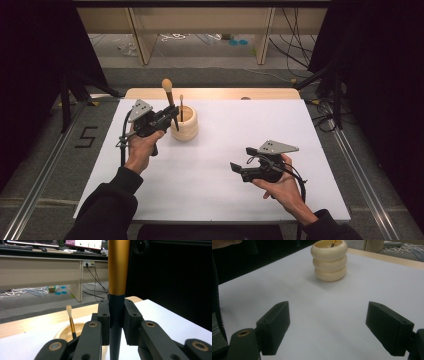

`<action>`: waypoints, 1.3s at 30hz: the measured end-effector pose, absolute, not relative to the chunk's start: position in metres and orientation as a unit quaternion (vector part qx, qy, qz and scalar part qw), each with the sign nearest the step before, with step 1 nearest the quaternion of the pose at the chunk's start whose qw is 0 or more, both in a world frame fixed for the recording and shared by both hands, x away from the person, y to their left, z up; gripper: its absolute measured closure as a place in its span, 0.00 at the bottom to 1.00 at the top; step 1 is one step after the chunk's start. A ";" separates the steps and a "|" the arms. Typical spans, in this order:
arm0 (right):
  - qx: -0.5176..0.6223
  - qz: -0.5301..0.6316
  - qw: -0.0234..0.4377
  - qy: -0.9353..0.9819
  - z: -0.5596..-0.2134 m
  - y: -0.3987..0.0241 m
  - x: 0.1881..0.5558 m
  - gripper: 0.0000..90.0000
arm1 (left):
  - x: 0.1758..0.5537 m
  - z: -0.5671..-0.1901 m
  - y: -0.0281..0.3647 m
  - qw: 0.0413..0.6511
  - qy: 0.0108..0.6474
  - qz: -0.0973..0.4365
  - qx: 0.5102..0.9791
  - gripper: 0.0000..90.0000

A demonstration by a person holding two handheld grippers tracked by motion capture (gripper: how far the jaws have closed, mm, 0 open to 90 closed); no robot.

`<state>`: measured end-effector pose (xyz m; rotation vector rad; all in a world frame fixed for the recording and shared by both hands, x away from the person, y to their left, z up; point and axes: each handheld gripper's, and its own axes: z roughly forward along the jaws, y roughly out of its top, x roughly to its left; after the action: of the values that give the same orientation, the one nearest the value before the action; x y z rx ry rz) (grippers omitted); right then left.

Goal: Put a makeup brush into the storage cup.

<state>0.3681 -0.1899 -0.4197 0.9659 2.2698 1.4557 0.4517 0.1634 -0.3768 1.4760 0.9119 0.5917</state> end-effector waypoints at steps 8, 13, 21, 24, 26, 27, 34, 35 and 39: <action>0.334 0.507 0.140 0.782 -0.421 -0.190 0.367 0.24 | 0.470 -0.376 0.160 0.605 0.402 0.261 0.636 0.86; 0.334 0.503 0.139 0.785 -0.422 -0.189 0.367 0.23 | 0.485 -0.381 0.156 0.601 0.408 0.268 0.633 0.86; 0.329 0.506 0.137 0.785 -0.423 -0.187 0.368 0.24 | 0.499 -0.386 0.152 0.594 0.417 0.280 0.629 0.86; 0.328 0.508 0.134 0.785 -0.424 -0.187 0.368 0.24 | 0.504 -0.389 0.150 0.593 0.415 0.283 0.629 0.86; 0.329 0.508 0.134 0.785 -0.424 -0.187 0.368 0.24 | 0.505 -0.390 0.150 0.593 0.414 0.283 0.630 0.86; 0.331 0.505 0.135 0.786 -0.423 -0.188 0.368 0.24 | 0.506 -0.392 0.148 0.589 0.417 0.284 0.631 0.86; 0.330 0.505 0.136 0.786 -0.423 -0.188 0.368 0.24 | 0.513 -0.399 0.146 0.583 0.422 0.287 0.632 0.86; 0.328 0.505 0.136 0.787 -0.423 -0.188 0.368 0.24 | 0.514 -0.401 0.146 0.579 0.426 0.287 0.633 0.86; 0.328 0.506 0.134 0.786 -0.423 -0.188 0.368 0.24 | 0.515 -0.403 0.147 0.579 0.426 0.288 0.633 0.86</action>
<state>0.3679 -0.1881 -0.4228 0.9512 2.2786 1.4667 0.5149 0.1467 -0.4033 1.4797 0.9970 0.6740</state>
